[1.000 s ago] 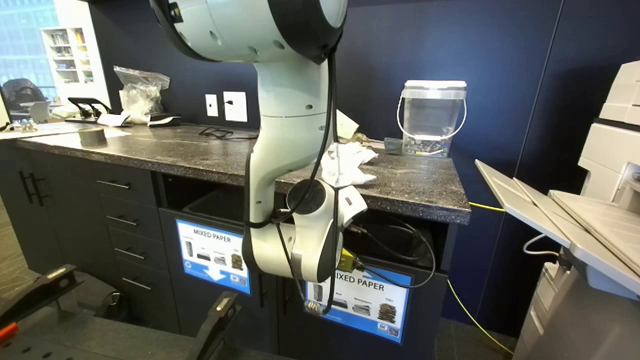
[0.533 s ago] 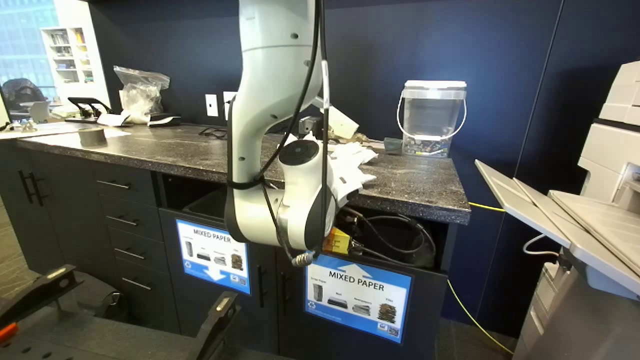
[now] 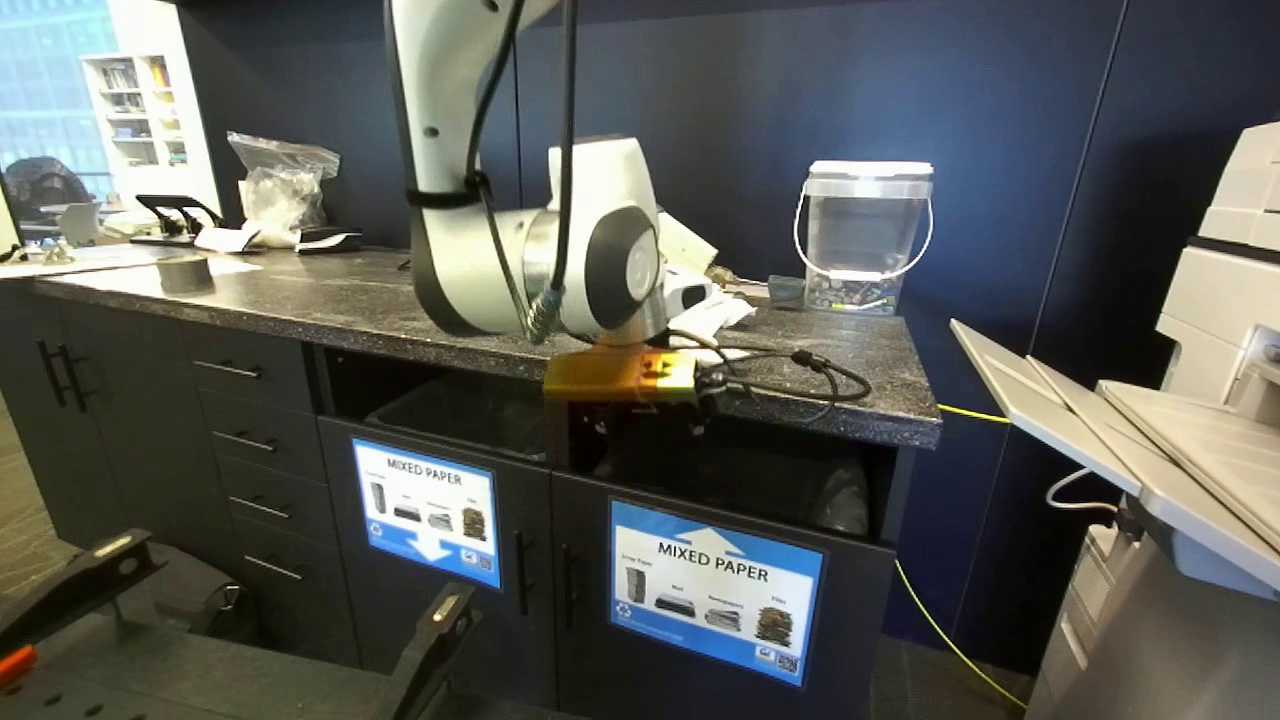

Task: Put the tissues inside the rubbish.

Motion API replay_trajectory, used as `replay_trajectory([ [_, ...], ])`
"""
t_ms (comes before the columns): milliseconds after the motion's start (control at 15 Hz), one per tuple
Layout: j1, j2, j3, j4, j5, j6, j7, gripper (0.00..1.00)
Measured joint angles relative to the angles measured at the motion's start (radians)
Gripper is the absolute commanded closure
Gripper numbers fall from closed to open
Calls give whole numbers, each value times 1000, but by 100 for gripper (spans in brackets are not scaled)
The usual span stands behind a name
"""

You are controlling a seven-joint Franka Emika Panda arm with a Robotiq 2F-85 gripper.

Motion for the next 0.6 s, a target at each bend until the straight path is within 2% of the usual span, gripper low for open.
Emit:
replay_trajectory([
  [333, 53, -274, 8, -33, -67, -269, -80, 0],
  [600, 54, -434, 73, -8, -96, -364, -182, 0],
])
